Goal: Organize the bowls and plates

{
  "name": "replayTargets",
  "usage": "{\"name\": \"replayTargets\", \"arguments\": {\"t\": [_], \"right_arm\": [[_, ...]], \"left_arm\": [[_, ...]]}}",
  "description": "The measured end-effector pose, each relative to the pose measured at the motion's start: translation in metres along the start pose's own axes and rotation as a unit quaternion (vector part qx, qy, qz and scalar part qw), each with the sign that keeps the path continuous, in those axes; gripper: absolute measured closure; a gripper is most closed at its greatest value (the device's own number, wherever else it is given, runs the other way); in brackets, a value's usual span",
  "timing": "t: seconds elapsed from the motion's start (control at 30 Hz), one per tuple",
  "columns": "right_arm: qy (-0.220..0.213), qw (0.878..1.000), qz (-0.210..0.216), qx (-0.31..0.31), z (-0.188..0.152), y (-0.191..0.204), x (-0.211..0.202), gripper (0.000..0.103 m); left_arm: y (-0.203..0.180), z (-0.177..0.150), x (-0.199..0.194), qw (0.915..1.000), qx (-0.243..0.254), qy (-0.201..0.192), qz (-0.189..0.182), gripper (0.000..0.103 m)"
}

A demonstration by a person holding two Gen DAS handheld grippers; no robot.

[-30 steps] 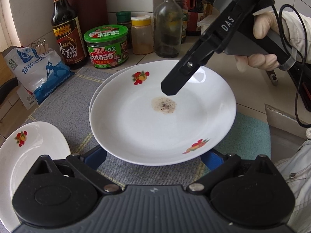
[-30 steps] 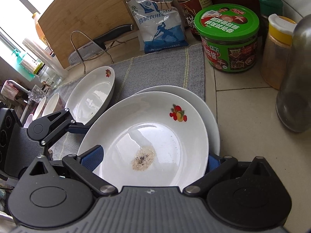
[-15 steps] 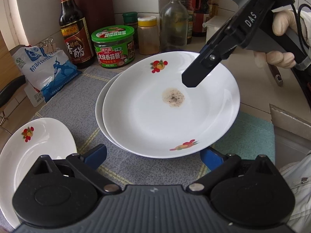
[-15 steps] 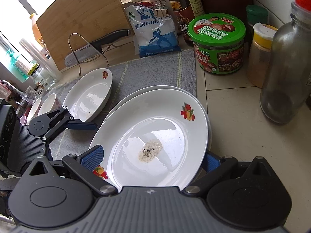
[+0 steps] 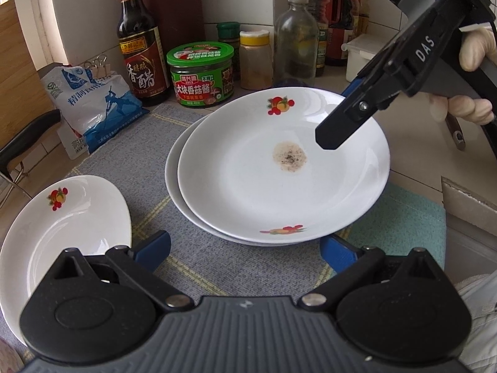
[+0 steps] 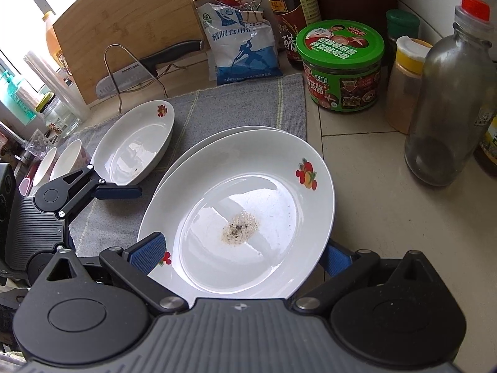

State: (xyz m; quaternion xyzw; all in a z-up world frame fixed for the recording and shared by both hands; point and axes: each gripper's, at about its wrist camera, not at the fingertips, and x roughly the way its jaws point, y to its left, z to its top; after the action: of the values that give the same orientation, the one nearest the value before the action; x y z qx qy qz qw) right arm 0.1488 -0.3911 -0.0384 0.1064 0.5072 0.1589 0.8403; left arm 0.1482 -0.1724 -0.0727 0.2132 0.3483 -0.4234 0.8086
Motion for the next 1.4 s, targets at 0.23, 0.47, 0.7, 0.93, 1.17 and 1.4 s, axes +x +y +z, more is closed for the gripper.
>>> {"name": "replayTargets", "arguments": {"t": [0.23, 0.47, 0.7, 0.93, 1.17, 1.4], "right_arm": [[0.001, 1.000, -0.003, -0.002, -0.003, 0.001, 0.000, 0.000], [0.002, 1.000, -0.008, -0.013, -0.007, 0.001, 0.001, 0.000], [-0.031, 0.997, -0.037, -0.058, -0.010, 0.017, -0.009, 0.000], [-0.079, 0.989, -0.050, -0.118, -0.002, 0.036, -0.012, 0.000], [-0.097, 0.981, -0.031, -0.166, 0.009, 0.057, -0.001, 0.000], [-0.091, 0.977, -0.021, -0.192, 0.011, 0.090, 0.014, 0.000]], "left_arm": [[-0.005, 0.003, -0.001, 1.0000, -0.002, -0.005, 0.003, 0.001], [-0.009, 0.003, -0.004, 0.9999, -0.009, -0.006, 0.010, 0.001], [-0.016, 0.001, -0.020, 0.9983, -0.045, -0.019, 0.031, 0.001], [-0.014, -0.006, -0.043, 0.9867, -0.129, -0.029, 0.094, 0.001], [0.001, -0.032, -0.065, 0.9591, -0.223, -0.007, 0.174, 0.001], [0.025, -0.060, -0.074, 0.9478, -0.243, 0.009, 0.205, 0.001]]}}
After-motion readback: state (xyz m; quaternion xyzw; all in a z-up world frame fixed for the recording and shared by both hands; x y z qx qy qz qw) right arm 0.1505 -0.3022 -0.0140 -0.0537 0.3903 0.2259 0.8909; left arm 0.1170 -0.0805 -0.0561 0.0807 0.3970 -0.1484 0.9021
